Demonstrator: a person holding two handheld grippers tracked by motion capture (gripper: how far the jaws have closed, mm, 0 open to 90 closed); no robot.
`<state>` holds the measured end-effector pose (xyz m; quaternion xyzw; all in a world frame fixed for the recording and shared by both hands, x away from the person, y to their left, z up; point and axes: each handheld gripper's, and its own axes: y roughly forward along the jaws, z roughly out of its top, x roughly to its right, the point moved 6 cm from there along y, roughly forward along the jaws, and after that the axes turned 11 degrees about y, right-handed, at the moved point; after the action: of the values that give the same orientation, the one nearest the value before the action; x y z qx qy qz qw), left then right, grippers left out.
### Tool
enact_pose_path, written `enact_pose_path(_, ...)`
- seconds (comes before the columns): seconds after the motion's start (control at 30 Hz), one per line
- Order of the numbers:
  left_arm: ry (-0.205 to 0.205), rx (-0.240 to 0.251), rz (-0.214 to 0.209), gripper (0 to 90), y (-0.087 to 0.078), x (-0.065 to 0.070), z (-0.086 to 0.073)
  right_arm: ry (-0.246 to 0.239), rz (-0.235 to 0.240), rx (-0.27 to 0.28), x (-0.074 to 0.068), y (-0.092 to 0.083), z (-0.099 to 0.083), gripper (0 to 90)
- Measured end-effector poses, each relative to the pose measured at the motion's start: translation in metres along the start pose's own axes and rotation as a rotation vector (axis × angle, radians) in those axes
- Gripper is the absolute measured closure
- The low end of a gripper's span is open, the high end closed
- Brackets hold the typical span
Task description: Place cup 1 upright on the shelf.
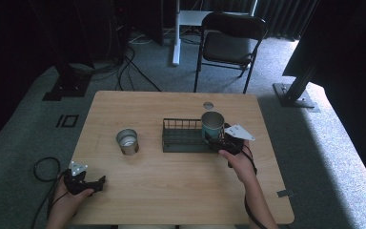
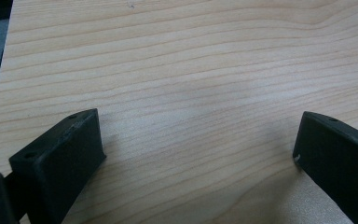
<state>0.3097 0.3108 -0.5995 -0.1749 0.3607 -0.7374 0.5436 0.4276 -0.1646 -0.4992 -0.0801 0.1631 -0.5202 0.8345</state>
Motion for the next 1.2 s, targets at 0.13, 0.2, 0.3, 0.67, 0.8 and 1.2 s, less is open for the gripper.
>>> enact_pose_path(0.13, 0.000, 0.000, 0.000, 2.0, 0.000, 0.000, 0.000, -0.011, 0.001, 0.004, 0.001, -0.006, -0.001, 10.7)
enact_pose_path(0.2, 0.000, 0.000, 0.000, 2.1, 0.000, 0.000, 0.000, -0.015, 0.005, 0.006, 0.002, -0.010, -0.001, 10.7)
enact_pose_path(0.3, 0.000, 0.000, 0.000, 2.0, 0.000, 0.000, 0.000, -0.021, 0.010, 0.005, 0.004, -0.014, -0.002, 10.7)
enact_pose_path(0.67, 0.000, 0.000, 0.000, 2.0, 0.000, 0.000, 0.000, -0.023, 0.020, -0.011, 0.012, -0.026, -0.016, 10.7)
enact_pose_path(0.8, 0.001, -0.001, 0.000, 2.0, 0.000, 0.000, 0.000, -0.021, 0.025, -0.013, 0.015, -0.030, -0.020, 10.7)
enact_pose_path(1.2, 0.000, 0.000, 0.000, 2.1, 0.000, 0.000, 0.000, -0.014, 0.031, -0.029, 0.024, -0.043, -0.036, 10.7)
